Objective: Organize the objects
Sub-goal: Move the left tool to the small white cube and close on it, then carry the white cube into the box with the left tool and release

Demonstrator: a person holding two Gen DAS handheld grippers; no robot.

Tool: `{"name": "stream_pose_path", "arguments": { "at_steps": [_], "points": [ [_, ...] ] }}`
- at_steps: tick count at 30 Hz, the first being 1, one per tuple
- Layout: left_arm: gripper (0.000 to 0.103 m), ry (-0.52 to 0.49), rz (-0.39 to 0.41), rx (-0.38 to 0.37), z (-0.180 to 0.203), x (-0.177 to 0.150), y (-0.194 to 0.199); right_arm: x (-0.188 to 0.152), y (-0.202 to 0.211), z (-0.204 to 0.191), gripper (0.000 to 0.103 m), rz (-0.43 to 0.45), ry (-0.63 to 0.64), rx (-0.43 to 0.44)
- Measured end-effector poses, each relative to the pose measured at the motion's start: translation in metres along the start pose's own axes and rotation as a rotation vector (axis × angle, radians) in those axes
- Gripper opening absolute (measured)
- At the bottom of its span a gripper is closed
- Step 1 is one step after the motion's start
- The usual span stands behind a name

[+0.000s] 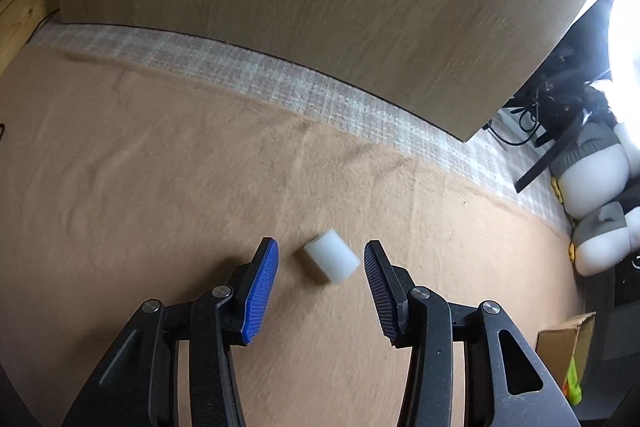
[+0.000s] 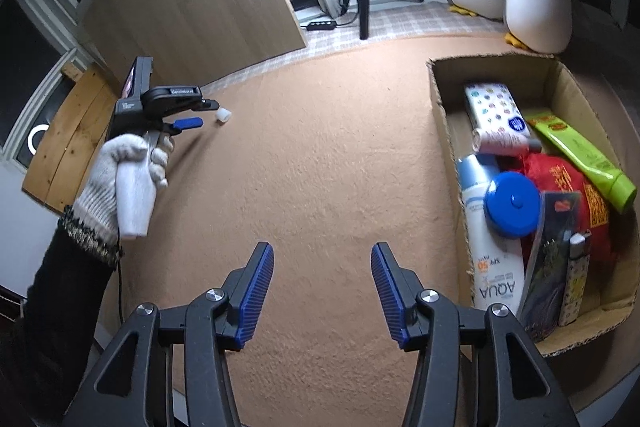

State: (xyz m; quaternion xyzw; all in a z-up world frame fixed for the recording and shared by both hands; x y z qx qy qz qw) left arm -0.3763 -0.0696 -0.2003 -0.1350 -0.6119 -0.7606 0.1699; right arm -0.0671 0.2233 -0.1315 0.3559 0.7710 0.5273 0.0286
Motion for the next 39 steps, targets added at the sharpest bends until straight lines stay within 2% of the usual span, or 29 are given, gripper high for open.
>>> {"name": "stream_pose_path", "arguments": {
  "at_steps": [9, 13, 18, 24, 25, 31, 35, 39],
  "points": [
    [0.046, -0.024, -0.015, 0.059, 0.009, 0.001, -0.017, 0.004, 0.003, 0.026, 0.047, -0.006, -0.053, -0.015],
    [0.032, -0.063, -0.015, 0.108, 0.01, 0.002, -0.02, 0.005, 0.002, 0.028, 0.047, -0.005, -0.064, -0.012],
    [0.022, -0.122, -0.015, 0.125, 0.017, 0.0, -0.021, 0.005, 0.0, 0.03, 0.047, -0.007, -0.072, -0.011],
    [0.011, -0.112, -0.001, 0.08, 0.018, -0.005, -0.011, 0.009, -0.003, 0.029, 0.047, -0.009, -0.081, -0.003],
    [0.006, -0.107, 0.004, 0.07, 0.018, -0.006, -0.008, 0.009, -0.003, 0.029, 0.047, -0.007, -0.082, -0.001],
    [0.006, -0.11, 0.039, 0.013, 0.022, -0.015, 0.016, 0.011, -0.002, 0.032, 0.047, 0.003, -0.09, 0.003],
    [0.006, -0.14, 0.04, 0.005, 0.03, -0.021, 0.025, 0.011, -0.005, 0.035, 0.047, 0.0, -0.095, -0.001],
    [0.006, -0.17, 0.059, -0.046, 0.057, -0.026, 0.036, 0.011, -0.003, 0.037, 0.047, 0.004, -0.096, -0.004]
  ]
}}
Point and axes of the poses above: each gripper's, at about its wrist camera, not at the fingertips, and y roughly against the way its jaws point, z to its right, x to its top, the point moved 8 cm from there along -y, roughly the way its jaws point, and after that the axes turned 14 degrees about -y, right-handed, at the moved point
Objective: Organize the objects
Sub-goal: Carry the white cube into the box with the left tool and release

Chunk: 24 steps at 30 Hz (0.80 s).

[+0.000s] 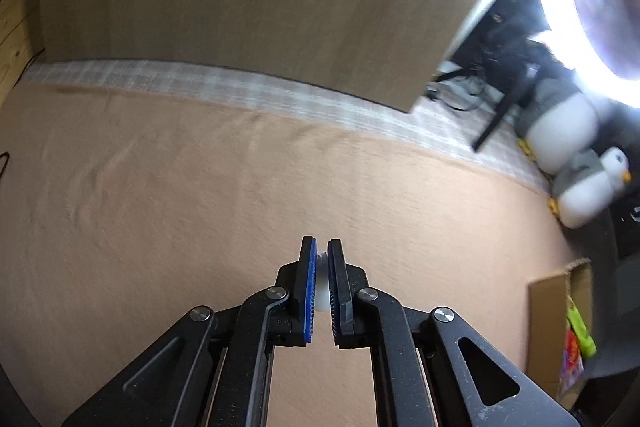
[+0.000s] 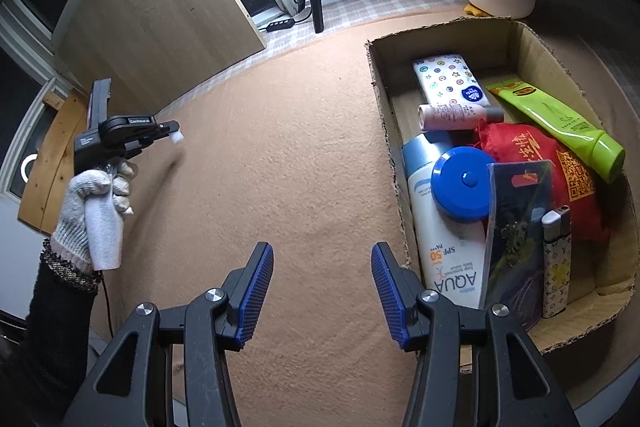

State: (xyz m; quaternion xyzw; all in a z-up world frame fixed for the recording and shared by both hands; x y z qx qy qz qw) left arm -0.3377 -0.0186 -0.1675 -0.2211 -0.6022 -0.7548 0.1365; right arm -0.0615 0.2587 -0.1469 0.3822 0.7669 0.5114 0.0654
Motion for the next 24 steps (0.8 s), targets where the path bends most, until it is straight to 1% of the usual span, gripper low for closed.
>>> {"name": "stream_pose_path", "arguments": {
  "at_steps": [3, 6, 8, 10, 12, 16, 18, 20, 24],
  "points": [
    [0.006, -0.049, 0.017, -0.047, 0.028, -0.003, 0.016, -0.001, 0.004, 0.005, 0.047, 0.006, -0.013, 0.002],
    [0.006, -0.112, 0.04, -0.11, 0.071, -0.001, 0.028, -0.003, 0.01, 0.012, 0.047, 0.014, -0.031, 0.0],
    [0.006, -0.159, 0.051, -0.158, 0.106, 0.0, 0.034, -0.004, 0.014, 0.016, 0.047, 0.016, -0.045, 0.013],
    [0.006, -0.208, 0.058, -0.207, 0.142, 0.0, 0.038, -0.006, 0.021, 0.02, 0.047, 0.029, -0.05, 0.001],
    [0.006, -0.244, 0.059, -0.244, 0.172, -0.001, 0.043, -0.008, 0.027, 0.021, 0.047, 0.036, -0.053, 0.007],
    [0.006, -0.319, 0.045, -0.316, 0.239, -0.001, 0.039, -0.008, 0.044, 0.026, 0.047, 0.065, -0.053, 0.005],
    [0.006, -0.358, 0.036, -0.339, 0.27, -0.004, 0.036, -0.011, 0.05, 0.031, 0.047, 0.074, -0.055, 0.0],
    [0.006, -0.388, 0.022, -0.357, 0.298, -0.008, 0.035, -0.013, 0.056, 0.037, 0.047, 0.079, -0.057, -0.005],
    [0.006, -0.447, -0.019, -0.385, 0.347, -0.017, 0.018, -0.018, 0.065, 0.053, 0.047, 0.089, -0.079, -0.019]
  ]
}}
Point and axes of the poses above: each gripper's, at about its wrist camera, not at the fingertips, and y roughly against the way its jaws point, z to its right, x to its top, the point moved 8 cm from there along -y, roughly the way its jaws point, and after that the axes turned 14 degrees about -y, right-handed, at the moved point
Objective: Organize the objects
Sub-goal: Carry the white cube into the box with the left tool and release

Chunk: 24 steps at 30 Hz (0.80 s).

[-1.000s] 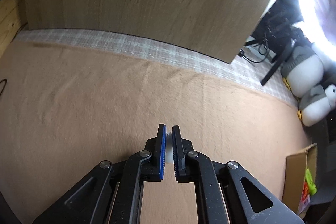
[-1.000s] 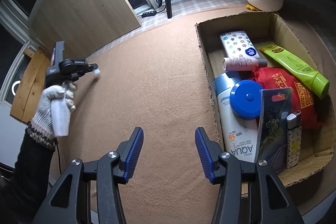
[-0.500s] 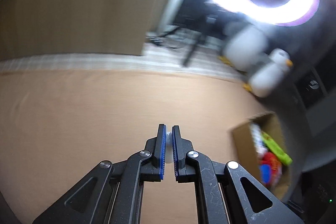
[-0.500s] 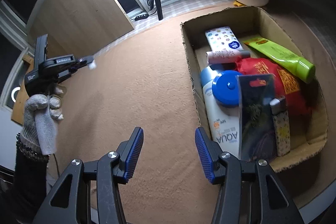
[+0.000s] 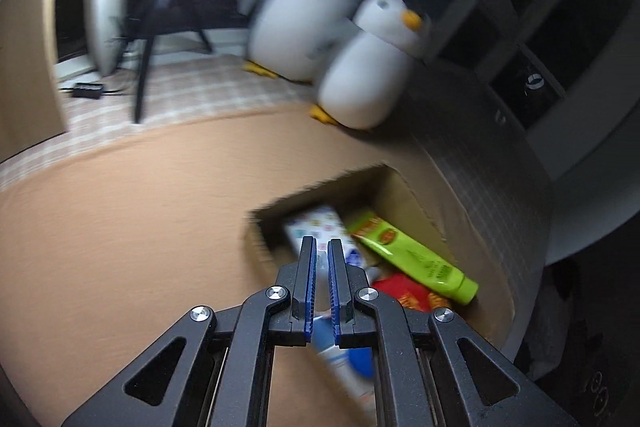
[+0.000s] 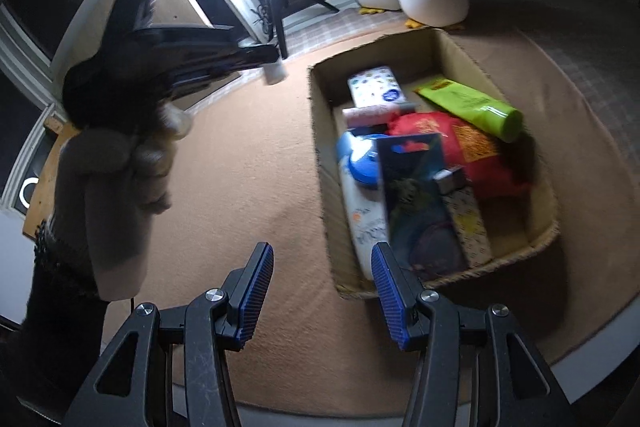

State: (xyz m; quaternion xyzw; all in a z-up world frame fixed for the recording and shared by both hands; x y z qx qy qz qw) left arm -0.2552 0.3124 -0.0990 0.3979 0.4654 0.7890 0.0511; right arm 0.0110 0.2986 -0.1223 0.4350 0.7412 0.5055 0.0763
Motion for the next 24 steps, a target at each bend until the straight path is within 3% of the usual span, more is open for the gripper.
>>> {"name": "stream_pose_path", "arguments": {
  "at_steps": [6, 9, 10, 11, 13, 24],
  "points": [
    [0.007, -0.038, -0.036, -0.023, 0.033, 0.008, -0.033, -0.002, 0.01, 0.026, 0.047, 0.009, -0.04, -0.015],
    [0.015, -0.048, -0.042, -0.045, 0.044, 0.012, -0.042, -0.003, 0.014, 0.037, 0.047, 0.013, -0.059, -0.02],
    [0.028, -0.045, -0.044, -0.06, 0.048, 0.013, -0.044, -0.003, 0.016, 0.04, 0.047, 0.014, -0.064, -0.021],
    [0.052, -0.036, -0.045, -0.062, 0.049, 0.014, -0.044, -0.002, 0.017, 0.042, 0.047, 0.015, -0.069, -0.022],
    [0.077, -0.012, -0.03, -0.053, 0.046, 0.016, -0.043, -0.002, 0.018, 0.047, 0.047, 0.017, -0.075, -0.024],
    [0.077, -0.037, -0.023, -0.01, 0.032, 0.014, -0.027, -0.002, 0.017, 0.041, 0.047, 0.01, -0.064, -0.022]
  ]
}}
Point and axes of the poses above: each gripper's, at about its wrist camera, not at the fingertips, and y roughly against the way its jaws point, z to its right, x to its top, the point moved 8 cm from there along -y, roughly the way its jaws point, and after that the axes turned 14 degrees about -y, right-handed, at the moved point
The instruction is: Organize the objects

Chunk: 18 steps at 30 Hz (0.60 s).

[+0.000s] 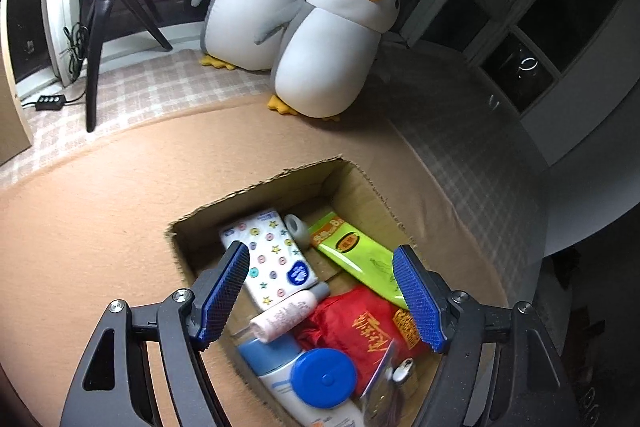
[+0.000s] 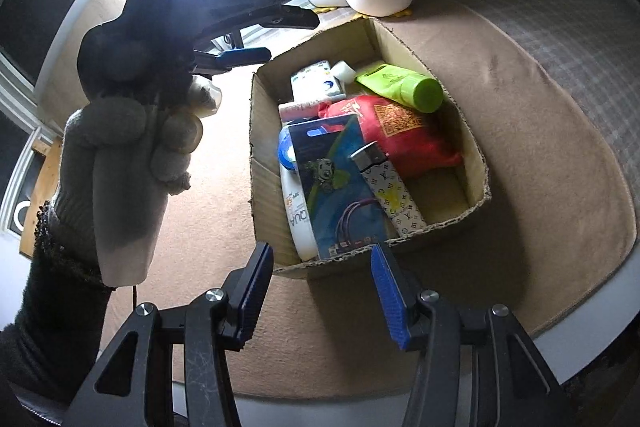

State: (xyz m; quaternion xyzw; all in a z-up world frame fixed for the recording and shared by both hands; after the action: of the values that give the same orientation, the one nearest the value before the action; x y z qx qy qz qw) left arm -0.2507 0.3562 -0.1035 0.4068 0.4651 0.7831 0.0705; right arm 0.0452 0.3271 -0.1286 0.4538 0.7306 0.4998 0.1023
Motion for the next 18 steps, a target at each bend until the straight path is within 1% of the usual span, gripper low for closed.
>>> {"name": "stream_pose_path", "arguments": {
  "at_steps": [6, 10, 11, 15, 18],
  "points": [
    [0.08, -0.011, 0.006, 0.061, -0.023, -0.011, 0.026, 0.0, -0.005, -0.014, 0.047, -0.001, 0.022, 0.002],
    [0.081, 0.002, 0.02, 0.118, -0.048, -0.026, 0.055, 0.0, -0.01, -0.026, 0.048, -0.003, 0.038, 0.003],
    [0.082, 0.008, 0.022, 0.136, -0.056, -0.032, 0.063, 0.0, -0.012, -0.031, 0.05, -0.002, 0.045, 0.003],
    [0.083, 0.009, 0.017, 0.217, -0.084, -0.059, 0.095, 0.001, -0.019, -0.05, 0.05, 0.005, 0.079, -0.004],
    [0.083, 0.022, 0.016, 0.274, -0.104, -0.086, 0.123, -0.001, -0.026, -0.068, 0.05, 0.014, 0.117, -0.012]
  ]
}}
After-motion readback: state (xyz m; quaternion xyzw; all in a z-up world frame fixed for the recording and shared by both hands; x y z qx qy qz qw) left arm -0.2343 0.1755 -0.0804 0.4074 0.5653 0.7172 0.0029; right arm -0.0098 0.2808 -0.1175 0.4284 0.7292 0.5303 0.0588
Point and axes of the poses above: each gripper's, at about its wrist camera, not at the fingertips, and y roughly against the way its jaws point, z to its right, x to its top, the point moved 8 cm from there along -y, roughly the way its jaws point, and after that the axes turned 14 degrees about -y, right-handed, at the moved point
